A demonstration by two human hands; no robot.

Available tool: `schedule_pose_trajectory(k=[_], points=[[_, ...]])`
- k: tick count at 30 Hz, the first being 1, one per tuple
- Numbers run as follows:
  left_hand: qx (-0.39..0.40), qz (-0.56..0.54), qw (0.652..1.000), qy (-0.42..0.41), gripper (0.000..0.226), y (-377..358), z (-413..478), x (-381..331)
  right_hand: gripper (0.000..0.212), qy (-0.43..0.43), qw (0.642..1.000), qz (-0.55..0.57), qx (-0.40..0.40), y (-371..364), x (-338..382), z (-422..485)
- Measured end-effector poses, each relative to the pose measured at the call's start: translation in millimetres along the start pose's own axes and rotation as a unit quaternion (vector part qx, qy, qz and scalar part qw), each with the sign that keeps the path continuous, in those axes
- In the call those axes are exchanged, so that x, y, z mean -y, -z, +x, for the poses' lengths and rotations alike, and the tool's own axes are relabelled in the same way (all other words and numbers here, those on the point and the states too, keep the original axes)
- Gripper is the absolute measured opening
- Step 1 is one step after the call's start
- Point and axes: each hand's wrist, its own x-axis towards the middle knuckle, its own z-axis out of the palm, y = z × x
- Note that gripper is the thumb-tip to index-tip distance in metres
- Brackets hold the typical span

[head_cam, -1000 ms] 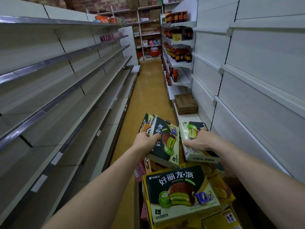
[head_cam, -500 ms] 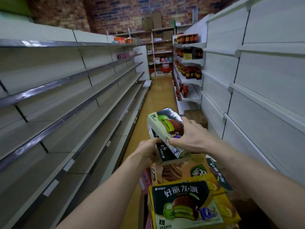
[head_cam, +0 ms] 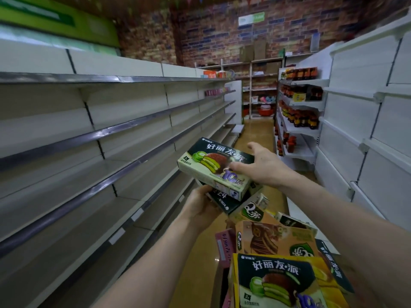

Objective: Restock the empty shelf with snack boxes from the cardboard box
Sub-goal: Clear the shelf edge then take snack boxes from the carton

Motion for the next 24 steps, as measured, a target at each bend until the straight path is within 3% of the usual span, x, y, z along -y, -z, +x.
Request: schedule_pose_trajectory(k=[5,15,24], points=[[-0.051,-0.027,0.997,-0.056,0.019,12.8,-20.6,-20.9,0.062,-0.066,0.994,0.083,0.038,-9.6,25.3,8.1],[-0.072,-0.082,0.984,-0.139,0.030,52.9,-85.6,-68.7,0.066,0.013,0.955,0.289,0.064,-44.4,105.7,6.8],[-0.161,-0.047,0.963,-0.211,0.029,141.6,-159.1,-137.4,0.018,0.056,0.905,0.388,0.164,-103.5,218.0,-5.4]])
